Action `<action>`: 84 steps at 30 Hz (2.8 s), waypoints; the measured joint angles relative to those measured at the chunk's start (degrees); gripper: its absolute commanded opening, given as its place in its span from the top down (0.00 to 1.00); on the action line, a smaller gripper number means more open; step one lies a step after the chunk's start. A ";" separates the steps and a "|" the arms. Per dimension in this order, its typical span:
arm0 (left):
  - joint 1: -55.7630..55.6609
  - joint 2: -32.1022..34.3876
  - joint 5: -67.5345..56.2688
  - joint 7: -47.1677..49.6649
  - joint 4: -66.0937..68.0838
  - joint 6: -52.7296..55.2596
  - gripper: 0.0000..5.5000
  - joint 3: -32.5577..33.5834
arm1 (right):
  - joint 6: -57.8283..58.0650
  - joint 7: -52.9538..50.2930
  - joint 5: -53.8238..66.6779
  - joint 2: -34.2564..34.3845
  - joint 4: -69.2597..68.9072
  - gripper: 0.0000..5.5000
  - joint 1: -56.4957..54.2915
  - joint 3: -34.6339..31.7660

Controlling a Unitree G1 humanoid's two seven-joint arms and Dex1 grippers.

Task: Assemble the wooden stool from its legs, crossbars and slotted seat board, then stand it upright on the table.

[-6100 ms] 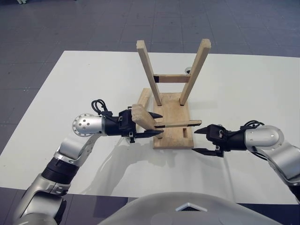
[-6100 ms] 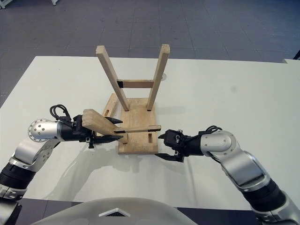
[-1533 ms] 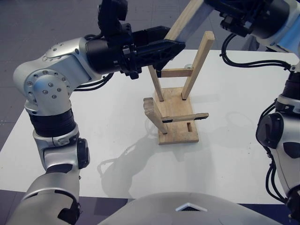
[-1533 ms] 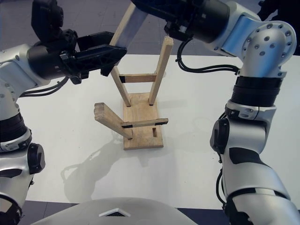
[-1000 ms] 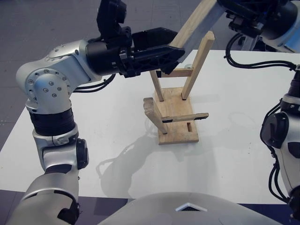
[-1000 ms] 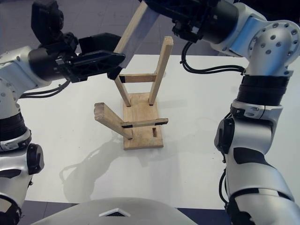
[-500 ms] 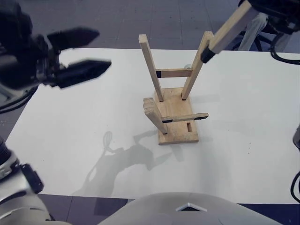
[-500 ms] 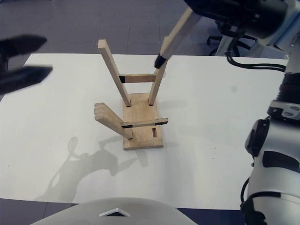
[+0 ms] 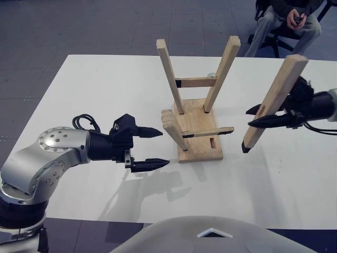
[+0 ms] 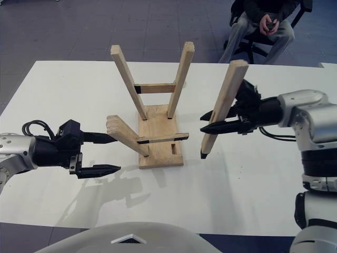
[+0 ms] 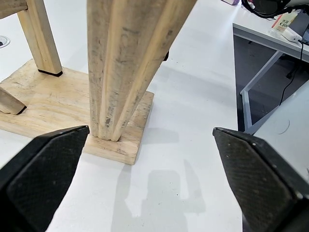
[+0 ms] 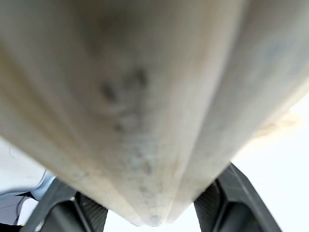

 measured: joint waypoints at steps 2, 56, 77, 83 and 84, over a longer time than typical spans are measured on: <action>-0.84 0.09 0.03 0.00 0.34 0.16 0.14 -0.91 | 0.05 -2.26 0.26 2.68 -1.88 0.63 0.66 0.21; -0.79 -0.12 6.29 1.07 11.56 -3.17 0.14 -3.23 | -58.64 -4.71 -1.00 17.18 22.81 0.63 19.68 -5.28; -2.80 -0.01 7.52 -0.40 13.41 -3.36 0.14 -3.85 | -39.86 -11.94 0.21 16.31 -4.71 0.63 26.27 -0.86; -2.80 -0.03 7.51 -0.39 13.15 -3.33 0.14 -4.04 | -38.58 -12.89 0.28 16.31 -5.25 0.63 21.50 -2.75; -2.79 -0.03 7.49 -0.39 12.98 -3.32 0.14 -4.04 | -38.23 -12.88 0.41 16.31 -5.53 0.63 21.11 -2.80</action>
